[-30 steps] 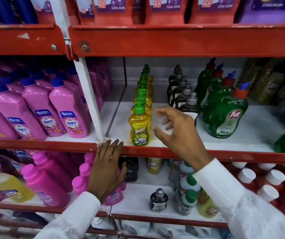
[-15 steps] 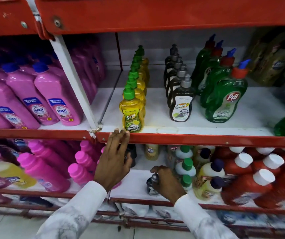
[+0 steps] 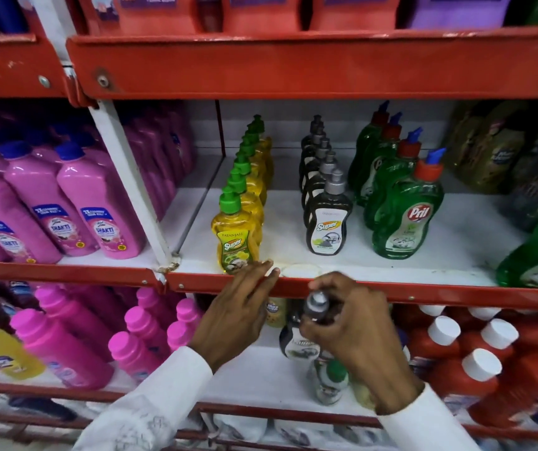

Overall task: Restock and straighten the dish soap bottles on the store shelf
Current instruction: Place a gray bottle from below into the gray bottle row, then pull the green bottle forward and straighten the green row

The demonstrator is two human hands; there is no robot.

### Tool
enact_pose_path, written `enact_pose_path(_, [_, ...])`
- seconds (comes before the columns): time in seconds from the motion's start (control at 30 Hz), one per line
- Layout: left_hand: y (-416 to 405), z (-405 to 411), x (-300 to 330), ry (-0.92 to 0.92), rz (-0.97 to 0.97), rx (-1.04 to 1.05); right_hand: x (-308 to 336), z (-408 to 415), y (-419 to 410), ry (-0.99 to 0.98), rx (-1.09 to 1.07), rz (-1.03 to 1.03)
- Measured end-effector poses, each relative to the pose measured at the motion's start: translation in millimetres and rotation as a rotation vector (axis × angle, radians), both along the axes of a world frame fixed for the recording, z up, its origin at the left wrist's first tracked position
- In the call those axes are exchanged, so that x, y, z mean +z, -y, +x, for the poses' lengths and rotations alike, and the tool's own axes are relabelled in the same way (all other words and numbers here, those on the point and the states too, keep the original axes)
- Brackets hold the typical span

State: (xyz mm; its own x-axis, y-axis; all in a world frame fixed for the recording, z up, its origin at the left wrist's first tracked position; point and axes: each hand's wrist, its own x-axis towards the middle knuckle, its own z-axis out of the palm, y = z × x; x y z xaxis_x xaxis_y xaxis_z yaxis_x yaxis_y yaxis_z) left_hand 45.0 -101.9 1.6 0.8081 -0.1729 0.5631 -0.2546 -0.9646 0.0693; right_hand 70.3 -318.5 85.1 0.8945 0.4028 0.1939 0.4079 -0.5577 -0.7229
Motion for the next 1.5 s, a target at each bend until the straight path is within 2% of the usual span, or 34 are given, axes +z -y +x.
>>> enact_pose_path(0.17, [10.6,8.4,-9.2,-0.039,-0.045,0.003,71.6,17.2,24.2,0.127,-0.096,0.133])
enact_pose_path(0.33, [19.3,5.4,-11.1,-0.043,-0.107,0.006,100.0,53.0,24.6,0.217,-0.146,0.151])
enact_pose_path(0.63, [16.3,4.4,-14.4,-0.090,-0.143,0.008,87.8,92.2,-0.5,0.175,-0.044,-0.008])
enact_pose_path(0.83, [27.6,1.6,-10.0,-0.086,-0.154,0.077,82.1,96.8,-2.1,0.172,0.007,0.013])
enact_pose_path(0.97, [50.7,2.5,-5.8,-0.071,-0.089,0.122,71.6,89.8,10.1,0.198,-0.004,0.092])
enact_pose_path(1.1, [73.1,7.8,-6.5,-0.021,-0.031,0.065,37.3,73.2,44.6,0.340,-0.180,0.256])
enact_pose_path(1.27, [85.0,16.6,-13.4,0.052,-0.001,0.075,-26.1,75.9,97.0,0.522,-0.658,0.499])
enact_pose_path(1.4, [89.6,21.5,-18.9,0.130,0.010,0.094,-46.9,96.4,128.3,0.536,-0.931,0.465])
enact_pose_path(1.5, [93.5,25.4,-19.1,0.156,0.018,0.090,-44.6,119.1,151.6,0.494,-1.000,0.443])
